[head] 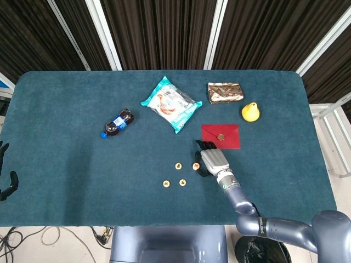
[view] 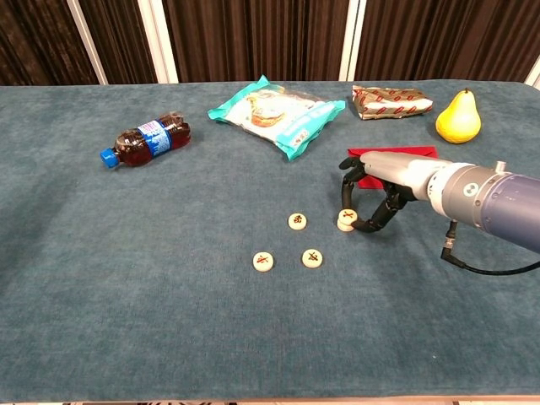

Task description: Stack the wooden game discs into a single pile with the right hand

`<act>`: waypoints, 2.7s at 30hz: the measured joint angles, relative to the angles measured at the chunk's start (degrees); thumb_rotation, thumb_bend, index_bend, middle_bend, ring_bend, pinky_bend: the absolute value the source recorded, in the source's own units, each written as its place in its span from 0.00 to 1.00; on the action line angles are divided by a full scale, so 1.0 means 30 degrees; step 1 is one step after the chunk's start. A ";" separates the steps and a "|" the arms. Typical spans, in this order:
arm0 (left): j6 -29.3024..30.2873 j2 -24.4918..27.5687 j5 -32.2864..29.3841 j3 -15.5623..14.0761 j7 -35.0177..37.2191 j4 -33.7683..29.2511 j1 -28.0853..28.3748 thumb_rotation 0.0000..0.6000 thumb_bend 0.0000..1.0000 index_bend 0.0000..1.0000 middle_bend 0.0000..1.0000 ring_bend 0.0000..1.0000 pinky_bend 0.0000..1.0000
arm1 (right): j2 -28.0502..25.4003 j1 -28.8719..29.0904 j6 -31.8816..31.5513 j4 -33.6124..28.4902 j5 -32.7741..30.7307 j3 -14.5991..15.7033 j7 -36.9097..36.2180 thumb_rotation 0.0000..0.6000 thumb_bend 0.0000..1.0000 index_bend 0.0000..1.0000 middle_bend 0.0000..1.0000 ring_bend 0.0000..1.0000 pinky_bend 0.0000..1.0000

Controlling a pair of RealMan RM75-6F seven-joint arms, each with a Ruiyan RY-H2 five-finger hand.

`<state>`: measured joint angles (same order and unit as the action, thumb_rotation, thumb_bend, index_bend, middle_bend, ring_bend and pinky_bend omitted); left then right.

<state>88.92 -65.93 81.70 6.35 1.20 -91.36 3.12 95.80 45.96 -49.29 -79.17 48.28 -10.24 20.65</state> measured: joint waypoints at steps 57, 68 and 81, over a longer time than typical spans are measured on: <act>-0.0028 0.0023 -0.0197 0.0120 0.0289 -0.0053 -0.0024 1.00 0.58 0.07 0.00 0.00 0.00 | 0.1260 0.1898 -0.0904 -0.1036 -0.2062 -0.0701 0.2885 1.00 0.44 0.32 0.00 0.00 0.00; -0.0032 0.0022 -0.0224 0.0127 0.0287 -0.0054 -0.0029 1.00 0.58 0.07 0.00 0.00 0.00 | 0.2321 0.1821 -0.1139 0.0080 -0.1399 -0.0507 0.2389 1.00 0.44 0.42 0.00 0.00 0.00; -0.0031 0.0016 -0.0210 0.0139 0.0341 -0.0002 -0.0022 1.00 0.58 0.07 0.00 0.00 0.00 | 0.2699 0.1632 -0.0882 0.0825 -0.1133 -0.0525 0.1896 1.00 0.44 0.43 0.00 0.00 0.00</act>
<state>88.82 -65.88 81.07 6.77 2.23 -91.36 3.06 103.90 50.86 -51.93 -76.70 44.88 -11.81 26.34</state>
